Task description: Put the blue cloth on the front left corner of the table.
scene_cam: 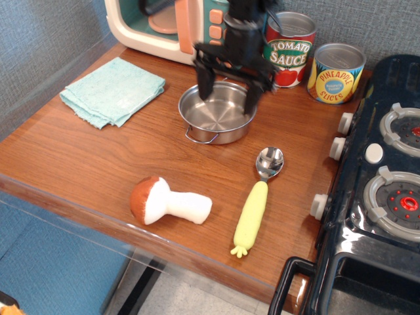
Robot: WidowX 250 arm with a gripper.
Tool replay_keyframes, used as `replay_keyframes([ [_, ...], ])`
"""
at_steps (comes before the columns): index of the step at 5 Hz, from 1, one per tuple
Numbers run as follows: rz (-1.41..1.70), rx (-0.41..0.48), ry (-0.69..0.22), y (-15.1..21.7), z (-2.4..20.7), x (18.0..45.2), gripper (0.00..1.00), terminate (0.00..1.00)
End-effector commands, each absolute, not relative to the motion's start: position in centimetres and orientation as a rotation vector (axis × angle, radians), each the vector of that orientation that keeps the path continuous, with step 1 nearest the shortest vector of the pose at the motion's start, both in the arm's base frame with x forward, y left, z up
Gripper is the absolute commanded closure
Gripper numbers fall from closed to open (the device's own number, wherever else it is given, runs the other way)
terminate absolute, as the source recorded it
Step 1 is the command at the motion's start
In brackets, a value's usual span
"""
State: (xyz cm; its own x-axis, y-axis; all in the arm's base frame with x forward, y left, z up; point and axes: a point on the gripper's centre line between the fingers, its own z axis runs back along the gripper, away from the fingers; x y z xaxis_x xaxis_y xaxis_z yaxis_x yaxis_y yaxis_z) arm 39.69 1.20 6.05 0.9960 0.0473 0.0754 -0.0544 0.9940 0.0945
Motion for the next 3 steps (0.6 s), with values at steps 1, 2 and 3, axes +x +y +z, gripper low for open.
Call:
replay_keyframes([
  [1,0.164,0.156,-0.220,9.9,11.9,43.4,0.00,0.00],
  [2,0.250,0.162,-0.179,15.1,10.6,42.5,0.00,0.00],
  [3,0.266,0.154,-0.140,18.2,9.0,41.6,0.00,0.00],
])
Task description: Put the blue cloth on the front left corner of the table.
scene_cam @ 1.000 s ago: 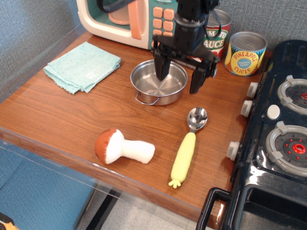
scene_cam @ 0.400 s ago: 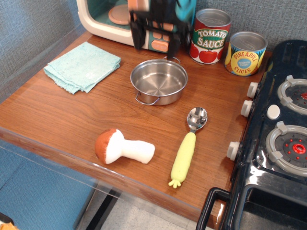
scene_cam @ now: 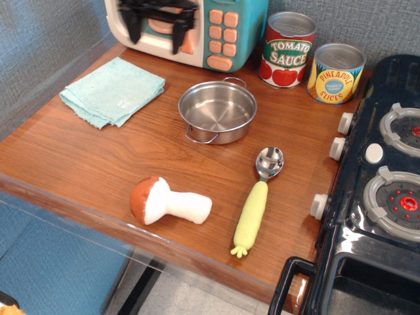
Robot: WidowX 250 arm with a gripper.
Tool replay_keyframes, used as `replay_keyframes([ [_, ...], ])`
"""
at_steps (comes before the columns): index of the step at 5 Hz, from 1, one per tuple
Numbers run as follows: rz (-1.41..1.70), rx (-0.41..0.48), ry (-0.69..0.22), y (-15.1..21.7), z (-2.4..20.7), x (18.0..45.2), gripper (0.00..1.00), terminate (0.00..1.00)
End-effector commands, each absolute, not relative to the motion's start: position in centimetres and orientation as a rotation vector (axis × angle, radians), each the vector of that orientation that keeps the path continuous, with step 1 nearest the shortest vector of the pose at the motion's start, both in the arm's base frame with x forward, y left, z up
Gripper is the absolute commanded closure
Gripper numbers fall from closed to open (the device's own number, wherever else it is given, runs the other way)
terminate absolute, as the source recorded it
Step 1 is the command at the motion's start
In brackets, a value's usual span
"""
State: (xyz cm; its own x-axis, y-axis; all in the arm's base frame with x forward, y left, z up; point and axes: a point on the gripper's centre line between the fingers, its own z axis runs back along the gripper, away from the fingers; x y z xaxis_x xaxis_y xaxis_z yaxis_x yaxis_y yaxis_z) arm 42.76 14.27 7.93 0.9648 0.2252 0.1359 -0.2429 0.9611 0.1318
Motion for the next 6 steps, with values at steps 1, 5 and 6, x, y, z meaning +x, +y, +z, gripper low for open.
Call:
replay_keyframes([
  [1,0.270,0.156,-0.118,19.5,8.0,40.6,0.00,0.00],
  [5,0.348,0.070,-0.062,18.5,1.9,37.7,0.00,0.00],
  [6,0.358,0.090,-0.035,18.3,2.5,34.1,0.00,0.00],
])
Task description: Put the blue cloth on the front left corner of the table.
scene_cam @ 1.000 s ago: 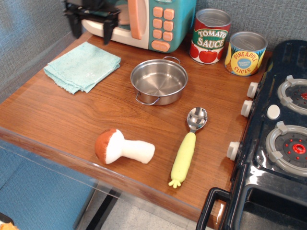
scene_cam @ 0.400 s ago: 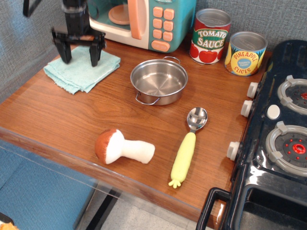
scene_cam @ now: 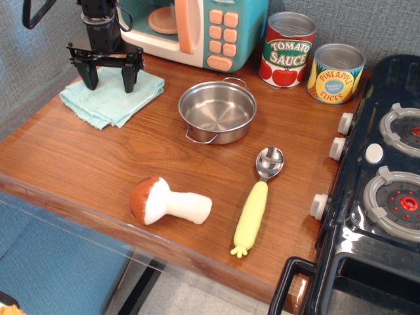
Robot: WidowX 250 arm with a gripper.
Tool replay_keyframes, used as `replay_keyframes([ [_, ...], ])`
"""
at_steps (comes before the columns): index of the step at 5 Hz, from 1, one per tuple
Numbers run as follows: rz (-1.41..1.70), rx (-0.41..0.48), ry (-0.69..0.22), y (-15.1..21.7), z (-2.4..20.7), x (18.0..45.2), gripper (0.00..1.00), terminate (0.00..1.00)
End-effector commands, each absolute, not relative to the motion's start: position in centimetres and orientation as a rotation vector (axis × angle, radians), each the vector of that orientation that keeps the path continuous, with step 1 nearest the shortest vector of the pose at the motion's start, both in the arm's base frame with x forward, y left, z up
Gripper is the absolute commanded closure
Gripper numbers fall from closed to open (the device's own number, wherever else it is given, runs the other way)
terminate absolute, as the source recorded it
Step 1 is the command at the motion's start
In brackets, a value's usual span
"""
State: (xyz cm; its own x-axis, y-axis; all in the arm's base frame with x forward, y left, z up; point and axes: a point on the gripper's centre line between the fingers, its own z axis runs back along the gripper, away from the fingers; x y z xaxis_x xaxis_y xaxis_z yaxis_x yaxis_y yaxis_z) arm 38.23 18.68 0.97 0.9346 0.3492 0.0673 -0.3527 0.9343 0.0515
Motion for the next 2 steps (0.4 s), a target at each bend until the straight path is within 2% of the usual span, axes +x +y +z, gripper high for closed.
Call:
replay_keyframes([
  [1,0.396,0.094,-0.007,18.5,2.7,29.6,0.00,0.00],
  [2,0.429,0.107,0.025,18.0,2.8,26.2,0.00,0.00],
])
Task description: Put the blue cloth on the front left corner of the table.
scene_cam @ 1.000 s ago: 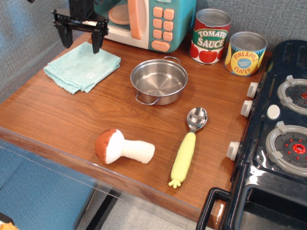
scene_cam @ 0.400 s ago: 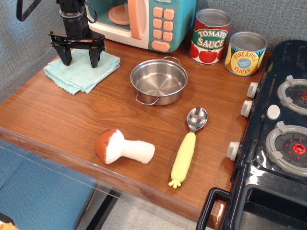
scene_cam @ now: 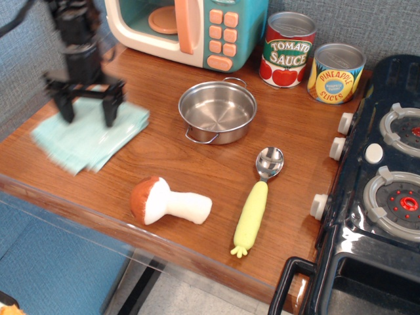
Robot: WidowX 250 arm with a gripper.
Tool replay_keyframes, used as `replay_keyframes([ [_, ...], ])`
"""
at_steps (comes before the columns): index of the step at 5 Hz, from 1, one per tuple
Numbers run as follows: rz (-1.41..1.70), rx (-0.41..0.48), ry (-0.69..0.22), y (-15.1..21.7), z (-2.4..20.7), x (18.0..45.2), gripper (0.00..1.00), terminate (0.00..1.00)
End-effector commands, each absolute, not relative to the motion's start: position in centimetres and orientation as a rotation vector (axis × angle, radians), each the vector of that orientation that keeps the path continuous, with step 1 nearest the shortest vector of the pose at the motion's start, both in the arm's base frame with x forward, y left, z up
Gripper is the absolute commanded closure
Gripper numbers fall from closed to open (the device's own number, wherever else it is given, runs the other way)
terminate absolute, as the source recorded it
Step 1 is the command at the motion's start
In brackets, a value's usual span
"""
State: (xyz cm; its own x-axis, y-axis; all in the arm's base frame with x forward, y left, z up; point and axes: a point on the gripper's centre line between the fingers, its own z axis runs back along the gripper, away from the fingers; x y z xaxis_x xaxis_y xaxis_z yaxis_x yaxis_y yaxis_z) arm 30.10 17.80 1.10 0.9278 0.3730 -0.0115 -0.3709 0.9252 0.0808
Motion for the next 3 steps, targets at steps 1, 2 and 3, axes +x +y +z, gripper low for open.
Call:
replay_keyframes([
  [1,0.471,0.102,0.022,17.5,2.4,24.3,0.00,0.00],
  [2,0.462,0.098,-0.055,17.0,4.6,25.2,0.00,0.00],
  [3,0.377,0.078,-0.177,15.8,8.3,26.3,0.00,0.00],
])
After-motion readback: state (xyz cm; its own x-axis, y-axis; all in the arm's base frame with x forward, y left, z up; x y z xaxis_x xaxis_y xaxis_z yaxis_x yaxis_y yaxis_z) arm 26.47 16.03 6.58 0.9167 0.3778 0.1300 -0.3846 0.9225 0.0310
